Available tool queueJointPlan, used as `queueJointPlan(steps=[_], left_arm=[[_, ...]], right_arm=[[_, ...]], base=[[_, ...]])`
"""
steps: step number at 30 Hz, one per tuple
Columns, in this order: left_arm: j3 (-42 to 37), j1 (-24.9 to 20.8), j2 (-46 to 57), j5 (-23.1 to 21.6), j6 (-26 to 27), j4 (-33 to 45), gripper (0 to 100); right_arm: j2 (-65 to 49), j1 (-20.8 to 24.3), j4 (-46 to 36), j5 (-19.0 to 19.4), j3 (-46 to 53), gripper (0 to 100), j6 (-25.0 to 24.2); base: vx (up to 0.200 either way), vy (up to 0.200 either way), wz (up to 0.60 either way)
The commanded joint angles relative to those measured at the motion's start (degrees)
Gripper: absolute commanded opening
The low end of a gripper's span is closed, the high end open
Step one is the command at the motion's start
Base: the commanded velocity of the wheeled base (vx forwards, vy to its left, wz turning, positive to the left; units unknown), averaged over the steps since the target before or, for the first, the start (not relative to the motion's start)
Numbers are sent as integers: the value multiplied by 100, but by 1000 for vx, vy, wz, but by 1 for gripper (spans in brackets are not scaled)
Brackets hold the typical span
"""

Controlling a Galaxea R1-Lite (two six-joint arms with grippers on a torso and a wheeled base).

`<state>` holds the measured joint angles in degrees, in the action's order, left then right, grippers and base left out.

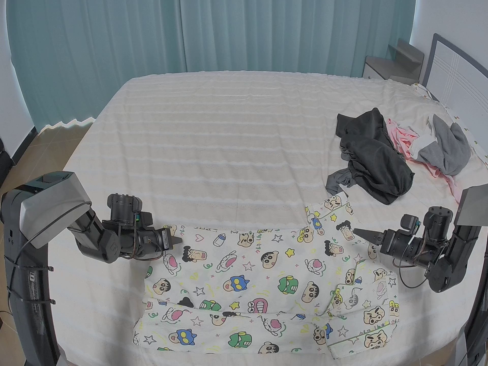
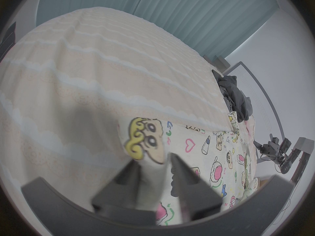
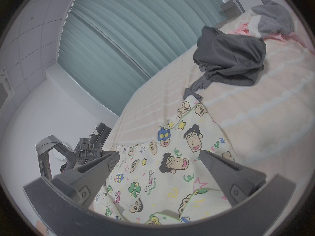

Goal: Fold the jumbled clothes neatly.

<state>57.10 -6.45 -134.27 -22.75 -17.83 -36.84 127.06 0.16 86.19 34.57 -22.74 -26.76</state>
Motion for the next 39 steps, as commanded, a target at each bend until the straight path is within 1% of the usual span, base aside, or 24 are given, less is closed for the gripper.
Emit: queueJointPlan(steps=[1, 5, 7, 8, 9, 11, 12, 14, 15, 17, 23, 28, 36, 37, 39], left_arm=[[-120, 65, 296, 51, -27, 1, 0], [-208, 161, 533, 165, -27, 19, 0], [-234, 188, 603, 174, -27, 37, 0], [-234, 188, 603, 174, -27, 37, 0], [-278, 205, 630, 174, -27, 37, 0], [-305, 205, 630, 174, -27, 37, 0], [-322, 214, 639, 174, -27, 28, 0], [-331, 214, 639, 174, -27, 37, 0], [-331, 214, 639, 174, -27, 37, 0], [-340, 205, 630, 174, -27, 37, 0], [-340, 170, 603, 174, -27, 28, 0], [-331, 153, 595, 174, -27, 28, 0], [-331, 144, 595, 174, -36, 37, 0], [-331, 144, 603, 174, -36, 37, 0], [-331, 144, 595, 174, -36, 37, 0]], right_arm=[[284, -33, -1183, -21, -1198, 100, 4], [328, -33, -2370, -293, -2209, 100, 22], [372, -33, -2721, -311, -2516, 100, 39], [372, -33, -2721, -311, -2516, 100, 39], [389, -33, -3099, -311, -2850, 100, 57], [398, -33, -3275, -311, -2991, 100, 65], [460, -33, -3583, -320, -3237, 100, 109], [530, -33, -3802, -320, -3422, 100, 162], [530, -33, -3802, -320, -3422, 100, 162], [723, -33, -4066, -337, -3615, 100, 197], [1093, 2, -4198, -443, -3940, 100, 206], [1093, 54, -4672, -443, -4230, 100, 215], [1084, 283, -4883, -443, -4345, 100, 347], [1075, 301, -4910, -443, -4345, 0, 347], [1057, 362, -5077, -443, -4371, 0, 373]], base=[[0, 0, 0], [0, 0, 0], [0, 0, 0], [0, 0, 0], [0, 0, 0], [0, 0, 0], [0, 0, 0], [0, 0, 0], [0, 0, 0], [0, 0, 0], [0, 0, 0], [0, 0, 0], [0, 0, 0], [0, 0, 0], [0, 0, 0]])
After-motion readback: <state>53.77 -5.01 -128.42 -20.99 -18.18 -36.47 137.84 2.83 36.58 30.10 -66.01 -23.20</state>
